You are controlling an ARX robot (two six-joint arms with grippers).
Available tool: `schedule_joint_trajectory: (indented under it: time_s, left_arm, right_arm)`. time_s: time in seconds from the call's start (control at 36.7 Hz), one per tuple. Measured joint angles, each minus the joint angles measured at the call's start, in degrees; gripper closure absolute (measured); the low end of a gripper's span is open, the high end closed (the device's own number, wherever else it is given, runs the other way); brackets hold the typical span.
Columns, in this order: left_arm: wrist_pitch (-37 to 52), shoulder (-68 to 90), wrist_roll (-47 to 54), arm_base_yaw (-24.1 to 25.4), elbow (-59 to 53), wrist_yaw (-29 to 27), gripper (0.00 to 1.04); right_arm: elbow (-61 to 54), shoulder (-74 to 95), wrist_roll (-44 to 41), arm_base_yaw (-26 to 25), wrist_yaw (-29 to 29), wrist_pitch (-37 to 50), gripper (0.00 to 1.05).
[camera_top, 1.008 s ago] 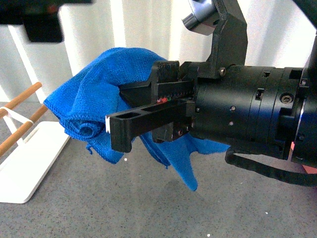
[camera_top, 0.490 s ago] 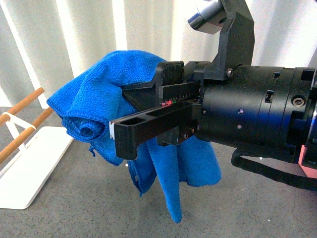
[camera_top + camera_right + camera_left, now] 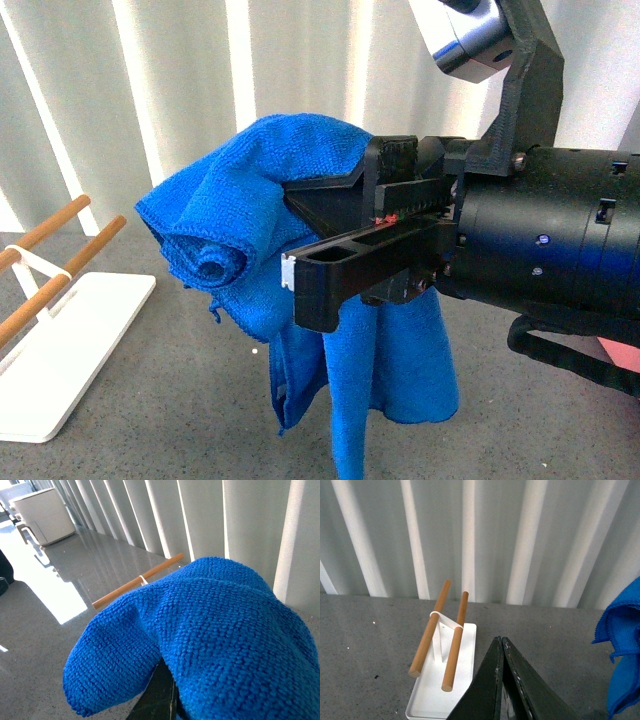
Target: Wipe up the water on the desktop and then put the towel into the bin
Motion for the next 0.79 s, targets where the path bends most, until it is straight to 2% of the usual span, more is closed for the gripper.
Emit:
schedule_joint_trajectory:
  time_s: [0.05, 0.46, 0.79]
  left_arm:
    - [0.7, -1.1, 0.0, 0.2, -0.7, 0.0, 1.01]
    - [-13.0, -15.5, 0.0, 0.3, -0.7, 0.1, 1.01]
    - [-19.4, -21.8, 0.0, 0.3, -0.7, 0.1, 1.01]
  right_arm:
    - [-0.3, -0.4, 0.0, -0.2, 0.1, 0.0, 1.01]
    - [-1.1, -3.5, -1.1, -1.9, 0.0, -2.3, 1.01]
    - [-1.9, -3.9, -1.7, -2.6, 0.0, -2.4, 1.01]
